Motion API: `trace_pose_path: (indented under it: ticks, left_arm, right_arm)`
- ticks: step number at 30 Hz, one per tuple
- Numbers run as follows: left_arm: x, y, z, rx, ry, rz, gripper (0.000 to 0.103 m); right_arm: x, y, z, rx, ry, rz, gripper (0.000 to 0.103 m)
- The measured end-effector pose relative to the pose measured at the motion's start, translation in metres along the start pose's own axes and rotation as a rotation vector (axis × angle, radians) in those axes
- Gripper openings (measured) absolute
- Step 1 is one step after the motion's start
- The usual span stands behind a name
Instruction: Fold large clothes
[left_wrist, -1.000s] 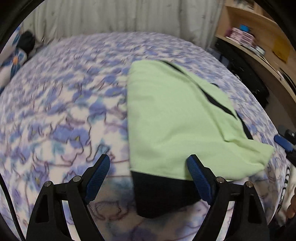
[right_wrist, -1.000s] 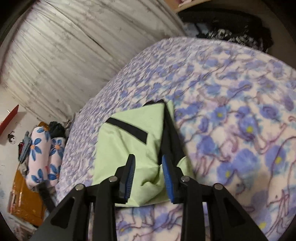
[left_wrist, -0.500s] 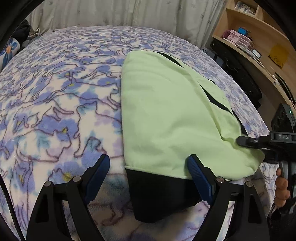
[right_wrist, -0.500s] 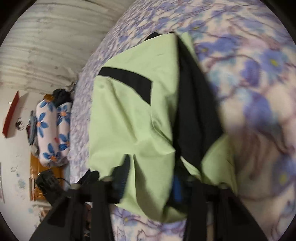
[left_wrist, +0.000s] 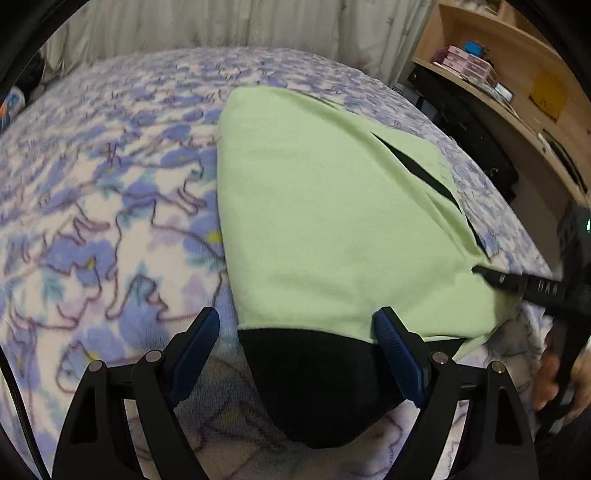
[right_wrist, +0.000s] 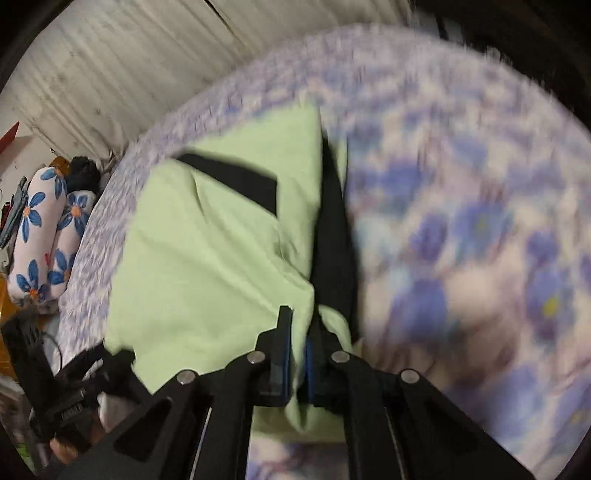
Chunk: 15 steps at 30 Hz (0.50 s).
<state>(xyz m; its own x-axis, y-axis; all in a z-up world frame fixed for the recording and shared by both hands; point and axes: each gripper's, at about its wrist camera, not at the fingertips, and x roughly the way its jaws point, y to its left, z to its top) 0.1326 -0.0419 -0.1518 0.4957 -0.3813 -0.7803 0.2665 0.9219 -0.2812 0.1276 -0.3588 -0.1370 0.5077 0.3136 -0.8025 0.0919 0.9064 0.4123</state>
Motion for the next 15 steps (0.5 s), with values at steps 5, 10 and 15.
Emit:
trace_pose_path:
  ticks: [5,10,15]
  left_arm:
    - [-0.001,0.010,0.002,-0.052,0.030,-0.037,0.086]
    - [-0.013,0.003,0.020,0.025,-0.006,-0.018,0.086]
    - [-0.006,0.015,0.051,-0.015,0.012,-0.083,0.086]
  right_arm:
    - [-0.013,-0.008,0.009,0.083,0.003,0.098,0.008]
    - [-0.010,-0.014,0.038,0.144,-0.002,0.169,0.036]
    - [0.020,-0.023,0.069,0.209,0.046,0.194,0.037]
